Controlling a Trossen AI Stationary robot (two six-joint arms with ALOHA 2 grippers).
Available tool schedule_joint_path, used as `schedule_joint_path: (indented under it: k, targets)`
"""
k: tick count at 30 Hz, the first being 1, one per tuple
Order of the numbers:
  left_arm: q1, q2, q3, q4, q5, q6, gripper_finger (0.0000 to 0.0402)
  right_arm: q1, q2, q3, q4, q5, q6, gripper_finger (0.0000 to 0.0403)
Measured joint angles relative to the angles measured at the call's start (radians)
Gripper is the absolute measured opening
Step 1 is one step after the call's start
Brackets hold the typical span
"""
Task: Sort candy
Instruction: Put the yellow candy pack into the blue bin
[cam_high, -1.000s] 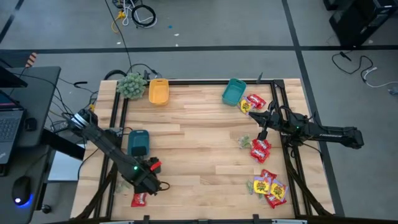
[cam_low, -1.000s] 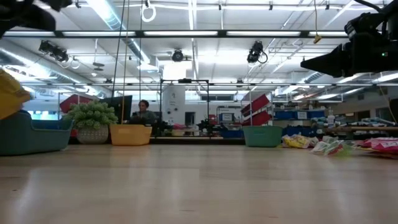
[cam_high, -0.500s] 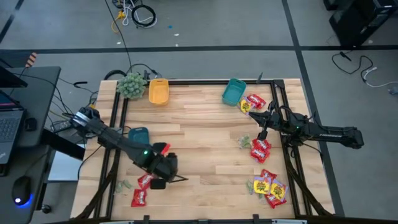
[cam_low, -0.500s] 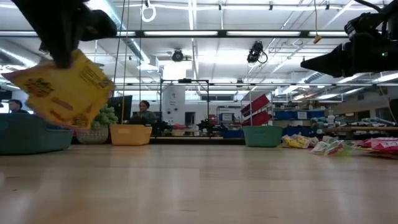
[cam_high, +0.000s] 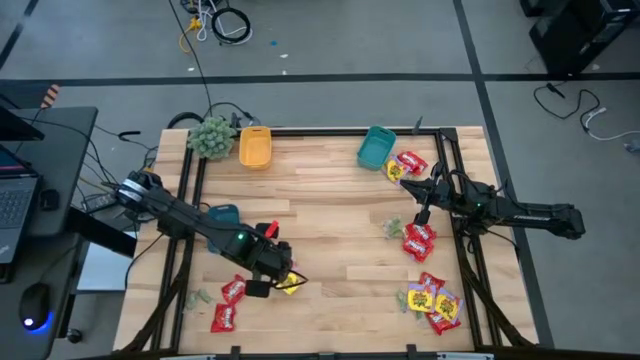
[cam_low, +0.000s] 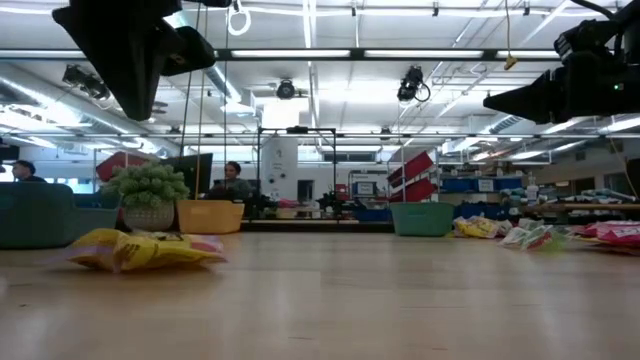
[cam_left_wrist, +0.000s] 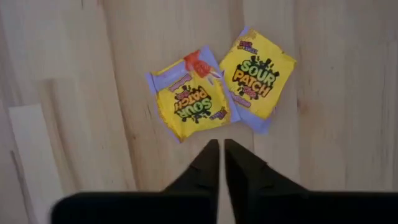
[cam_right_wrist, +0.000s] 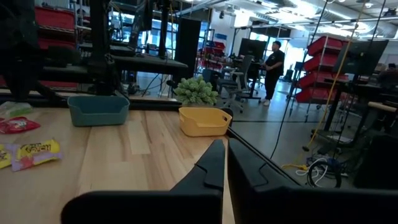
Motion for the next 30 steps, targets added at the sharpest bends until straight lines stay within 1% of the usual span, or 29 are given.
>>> schedule_joint_path:
  k: [2,3,5,9,12,14,16,17,21,26,28,30]
  targets:
    - [0.000,0.011,0.000,0.016,0.001,0.003,0.0007,0.000,0.000,0.000,0.000,0.000,0.000,0.0008]
    - [0.000,0.019,0.000,0.021,0.005,0.015,0.0013,0.000,0.000,0.000,0.000,0.000,0.000,0.0008]
    - [0.000,0.042,0.000,0.017,0.012,0.054,0.0033,0.000,0.000,0.000,0.001,0.000,0.000,0.0006]
    - [0.001,0.101,0.000,0.016,0.028,0.125,0.0086,0.000,0.000,0.000,0.001,0.000,0.000,0.0005]
    - [0.011,0.150,-0.001,0.013,0.031,0.136,0.0123,0.000,0.000,0.000,0.001,0.000,0.000,0.0007]
    - [0.025,0.177,-0.001,0.012,0.031,0.135,0.0142,0.000,0.000,0.000,0.001,0.000,0.000,0.0008]
    - [0.039,0.190,-0.018,0.037,0.031,0.140,0.0152,0.000,0.000,0.000,0.000,0.000,0.000,0.0008]
    - [0.046,0.190,-0.037,0.062,0.033,0.148,0.0154,0.000,0.000,0.000,0.001,0.000,0.000,0.0008]
    - [0.083,0.189,-0.125,0.146,0.101,0.136,0.0157,0.000,0.000,0.000,0.001,0.000,0.000,0.0005]
    - [0.105,0.182,-0.199,0.223,0.113,0.127,0.0154,0.000,0.000,0.000,0.001,0.000,0.000,0.0006]
    - [0.107,0.182,-0.204,0.227,0.105,0.127,0.0141,0.000,0.000,0.000,0.001,0.000,0.000,0.0008]
    - [0.108,0.176,-0.203,0.225,0.085,0.127,0.0117,0.000,0.000,0.000,0.001,0.000,0.000,0.0008]
